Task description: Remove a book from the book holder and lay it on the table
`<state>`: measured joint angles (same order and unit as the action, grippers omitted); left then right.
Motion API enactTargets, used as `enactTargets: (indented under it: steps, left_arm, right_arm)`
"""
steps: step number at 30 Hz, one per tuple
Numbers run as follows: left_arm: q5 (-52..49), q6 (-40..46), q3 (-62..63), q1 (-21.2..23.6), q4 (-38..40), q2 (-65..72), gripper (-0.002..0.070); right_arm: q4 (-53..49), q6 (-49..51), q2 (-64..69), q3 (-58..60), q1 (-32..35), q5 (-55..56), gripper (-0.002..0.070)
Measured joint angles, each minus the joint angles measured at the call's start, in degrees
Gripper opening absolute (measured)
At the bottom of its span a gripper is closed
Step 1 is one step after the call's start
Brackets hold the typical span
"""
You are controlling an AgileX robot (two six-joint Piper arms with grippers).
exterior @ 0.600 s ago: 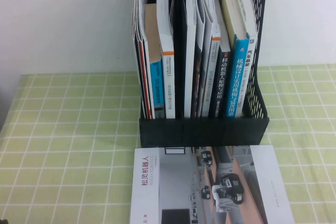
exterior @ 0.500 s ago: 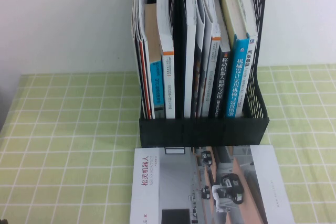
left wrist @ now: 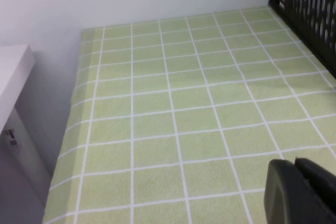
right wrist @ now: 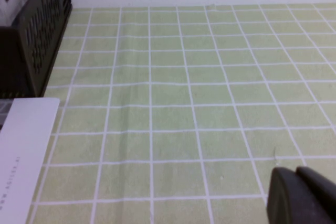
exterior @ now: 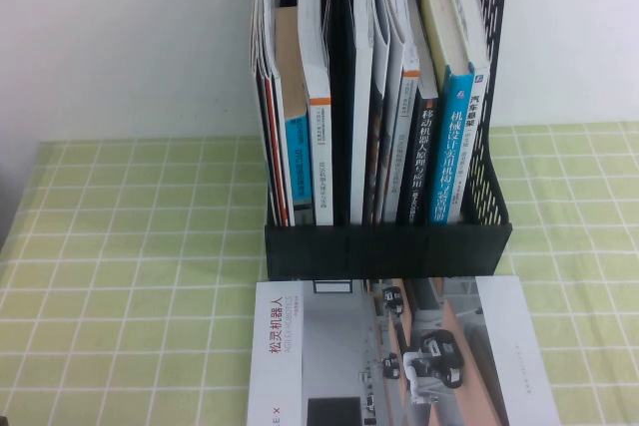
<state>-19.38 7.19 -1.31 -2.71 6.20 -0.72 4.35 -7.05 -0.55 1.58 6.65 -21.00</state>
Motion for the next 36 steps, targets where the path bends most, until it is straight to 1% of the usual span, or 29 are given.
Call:
enactTargets:
  steps: [16,21,24,28,30,36]
  left_arm:
    - [0.0,-0.1,0.0,0.0,0.0,0.0,-0.0003]
    - [4.1,-0.2,-0.1,0.0,0.0,0.0,-0.0003]
    - [11.4,-0.3,-0.2,0.0,0.0,0.0,-0.0003]
    - [24.5,-0.3,-0.4,0.0,0.0,0.0,-0.0003]
    - [30.6,0.2,-0.4,0.0,0.0,0.0,-0.0003]
    - [47.4,6.5,-0.4,0.0,0.0,0.0,-0.0003]
  right_arm:
    - [1.2,0.0,0.0,0.0,0.0,0.0,-0.0002]
    - [1.3,0.0,0.0,0.0,0.0,2.9,-0.0002]
    - [1.5,0.0,0.0,0.0,0.0,9.5,-0.0002]
    - [4.6,0.7,0.0,0.0,0.0,17.7,-0.0002]
    - [6.8,1.1,0.0,0.0,0.0,19.6,-0.0002]
    - [14.3,3.7,0.0,0.0,0.0,22.3,-0.0002]
